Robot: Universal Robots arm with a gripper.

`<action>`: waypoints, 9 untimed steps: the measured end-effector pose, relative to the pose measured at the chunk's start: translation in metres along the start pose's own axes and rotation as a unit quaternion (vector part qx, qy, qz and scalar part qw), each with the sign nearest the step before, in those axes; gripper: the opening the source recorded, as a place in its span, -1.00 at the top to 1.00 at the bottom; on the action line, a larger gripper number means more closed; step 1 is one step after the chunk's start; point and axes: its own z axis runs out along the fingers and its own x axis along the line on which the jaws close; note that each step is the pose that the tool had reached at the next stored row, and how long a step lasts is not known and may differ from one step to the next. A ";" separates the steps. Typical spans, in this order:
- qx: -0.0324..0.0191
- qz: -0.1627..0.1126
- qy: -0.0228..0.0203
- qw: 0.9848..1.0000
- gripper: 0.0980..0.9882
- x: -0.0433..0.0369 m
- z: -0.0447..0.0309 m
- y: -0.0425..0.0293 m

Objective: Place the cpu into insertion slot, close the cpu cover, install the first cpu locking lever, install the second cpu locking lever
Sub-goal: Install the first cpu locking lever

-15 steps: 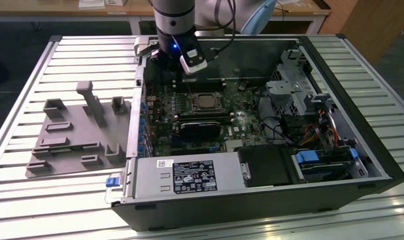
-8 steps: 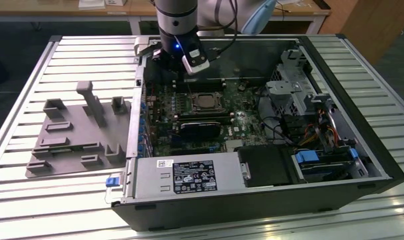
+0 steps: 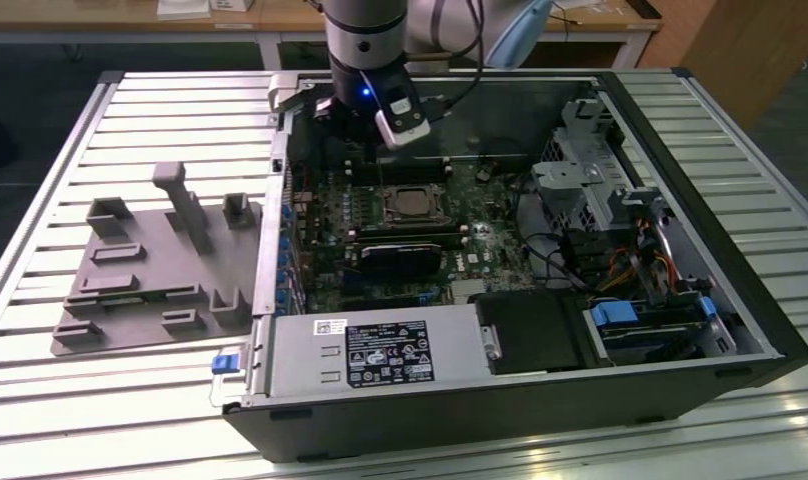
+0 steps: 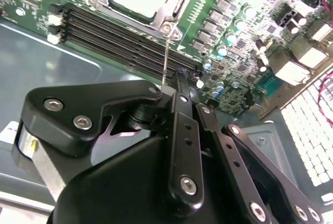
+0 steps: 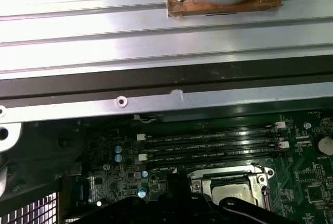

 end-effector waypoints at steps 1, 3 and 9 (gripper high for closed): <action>0.000 0.000 0.000 1.000 0.99 -0.0013 0.0001 0.0001; 0.000 0.000 0.000 1.000 0.99 -0.0040 0.0002 0.0004; 0.000 0.000 0.000 1.000 0.99 -0.0113 0.0004 0.0012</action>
